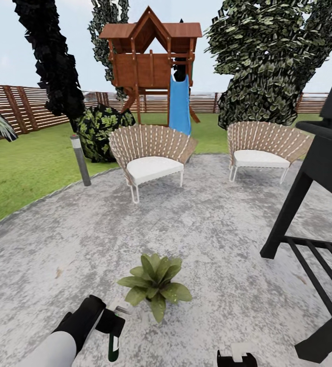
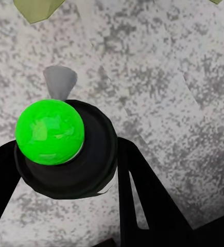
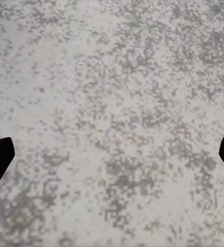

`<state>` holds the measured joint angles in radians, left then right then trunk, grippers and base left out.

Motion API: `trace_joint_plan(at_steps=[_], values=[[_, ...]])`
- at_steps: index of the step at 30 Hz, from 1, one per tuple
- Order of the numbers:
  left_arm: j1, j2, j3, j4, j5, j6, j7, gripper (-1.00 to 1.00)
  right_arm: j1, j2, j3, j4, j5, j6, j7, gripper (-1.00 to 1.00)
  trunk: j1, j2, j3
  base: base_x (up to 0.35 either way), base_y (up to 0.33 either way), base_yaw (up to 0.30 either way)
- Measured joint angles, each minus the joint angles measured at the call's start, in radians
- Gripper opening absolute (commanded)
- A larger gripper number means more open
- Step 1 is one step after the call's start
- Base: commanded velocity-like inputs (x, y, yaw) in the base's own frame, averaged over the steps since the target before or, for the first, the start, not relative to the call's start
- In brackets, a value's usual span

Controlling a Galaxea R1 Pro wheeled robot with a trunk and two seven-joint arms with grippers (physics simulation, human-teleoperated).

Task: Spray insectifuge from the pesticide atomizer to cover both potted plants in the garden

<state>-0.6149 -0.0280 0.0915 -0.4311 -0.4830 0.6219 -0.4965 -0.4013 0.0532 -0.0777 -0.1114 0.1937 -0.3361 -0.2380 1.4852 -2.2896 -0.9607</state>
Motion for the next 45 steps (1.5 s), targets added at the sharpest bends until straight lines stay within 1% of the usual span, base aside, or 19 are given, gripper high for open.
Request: trace_joint_plan(at_steps=[6, 16, 20, 22, 26, 28, 33, 36, 39, 41, 45], values=[[0.0, -0.004, 0.0, 0.005, -0.004, 0.0, 0.0, -1.0, 0.0, 0.0, 0.0, 0.0, -0.001, 0.0, -0.004, 1.0, 0.0, 0.0, 0.0, 0.0, 0.006, -0.026], [0.0, 0.001, -0.001, 0.011, -0.009, 0.0, 0.006, -1.0, 0.0, 0.0, 0.0, 0.0, -0.001, 0.0, -0.004, 1.0, 0.0, 0.0, 0.0, 0.0, 0.0, -0.264], [0.0, 0.002, -0.001, 0.01, -0.009, 0.004, 0.048, -1.0, 0.0, 0.0, 0.0, 0.0, -0.001, 0.0, -0.004, 1.0, 0.0, 0.0, 0.0, 0.0, 0.0, -0.173], [0.0, -0.001, -0.001, 0.011, -0.009, 0.01, 0.098, -1.0, 0.0, 0.0, 0.0, 0.0, -0.002, 0.0, -0.004, 1.0, 0.0, 0.0, 0.0, 0.0, 0.0, -0.027], [0.0, -0.008, 0.003, 0.016, -0.003, 0.014, 0.151, -1.0, 0.0, 0.0, 0.0, 0.0, -0.002, 0.0, -0.005, 1.0, 0.0, 0.0, 0.0, 0.0, 0.0, -0.006], [0.004, -0.01, 0.003, 0.02, 0.003, 0.014, 0.155, -1.0, 0.0, 0.0, 0.0, 0.0, -0.002, 0.0, -0.005, 1.0, 0.0, 0.0, 0.0, 0.0, 0.0, 0.0], [0.017, -0.013, 0.003, 0.02, 0.003, 0.012, 0.153, -1.0, 0.0, 0.0, 0.0, 0.0, -0.002, 0.0, -0.004, 1.0, 0.0, 0.0, 0.0, 0.0, 0.0, 0.0], [0.019, -0.025, 0.003, 0.023, 0.004, 0.015, 0.151, -1.0, 0.0, 0.0, 0.0, 0.0, -0.002, 0.0, -0.004, 1.0, 0.0, 0.0, 0.0, 0.0, 0.0, 0.0], [0.02, -0.031, 0.002, 0.073, 0.002, 0.012, 0.154, -1.0, 0.0, 0.0, 0.0, 0.0, -0.002, 0.0, -0.004, 1.0, 0.0, 0.0, 0.0, 0.0, 0.0, 0.0], [0.02, -0.031, 0.002, 0.093, 0.0, 0.01, 0.156, -1.0, 0.0, 0.0, 0.0, -0.001, -0.002, -0.001, -0.005, 1.0, 0.0, 0.0, 0.0, 0.0, 0.0, 0.0], [0.019, -0.025, 0.004, 0.091, -0.004, 0.009, 0.159, -1.0, 0.0, 0.0, 0.0, 0.0, -0.001, -0.002, -0.004, 1.0, 0.0, 0.0, 0.0, 0.0, 0.0, 0.0]])
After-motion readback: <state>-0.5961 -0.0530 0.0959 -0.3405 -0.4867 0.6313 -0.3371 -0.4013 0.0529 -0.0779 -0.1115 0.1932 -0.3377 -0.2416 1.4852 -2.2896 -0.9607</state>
